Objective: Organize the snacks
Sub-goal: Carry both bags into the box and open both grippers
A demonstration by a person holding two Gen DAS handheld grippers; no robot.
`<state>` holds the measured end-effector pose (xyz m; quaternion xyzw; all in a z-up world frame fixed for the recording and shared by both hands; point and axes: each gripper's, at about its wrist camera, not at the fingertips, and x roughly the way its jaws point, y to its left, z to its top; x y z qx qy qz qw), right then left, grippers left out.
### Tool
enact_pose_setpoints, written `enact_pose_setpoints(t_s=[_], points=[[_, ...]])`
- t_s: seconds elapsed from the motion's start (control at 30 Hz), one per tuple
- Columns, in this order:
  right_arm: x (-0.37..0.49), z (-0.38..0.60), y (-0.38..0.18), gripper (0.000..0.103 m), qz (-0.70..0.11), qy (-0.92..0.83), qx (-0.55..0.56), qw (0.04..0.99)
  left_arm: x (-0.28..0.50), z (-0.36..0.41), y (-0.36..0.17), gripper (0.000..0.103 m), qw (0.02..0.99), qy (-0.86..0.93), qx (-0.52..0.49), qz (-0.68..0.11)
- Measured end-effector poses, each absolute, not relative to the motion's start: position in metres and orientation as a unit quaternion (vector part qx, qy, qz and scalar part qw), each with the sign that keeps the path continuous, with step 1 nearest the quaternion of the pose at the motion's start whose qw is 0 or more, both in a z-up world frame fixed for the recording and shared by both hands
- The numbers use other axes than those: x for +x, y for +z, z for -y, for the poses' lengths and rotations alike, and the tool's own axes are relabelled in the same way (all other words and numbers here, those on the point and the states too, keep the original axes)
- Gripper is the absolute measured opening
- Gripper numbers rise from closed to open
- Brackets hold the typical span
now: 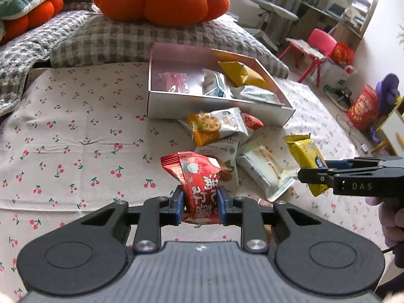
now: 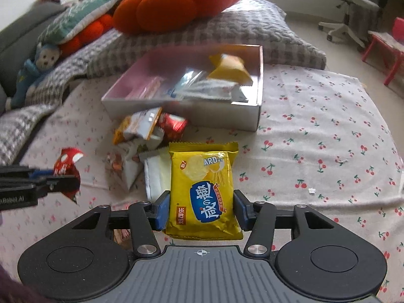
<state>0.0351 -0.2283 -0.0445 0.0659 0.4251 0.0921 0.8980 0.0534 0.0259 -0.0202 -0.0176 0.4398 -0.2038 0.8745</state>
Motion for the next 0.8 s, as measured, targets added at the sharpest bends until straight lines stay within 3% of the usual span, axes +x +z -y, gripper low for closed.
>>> enact_pose_setpoints(t_s=[0.8], points=[[0.075,0.247,-0.007,0.051,-0.397,0.051,0.181,0.898,0.092,-0.017,0.014,0.023,0.896,-0.181,-0.082,-0.397]])
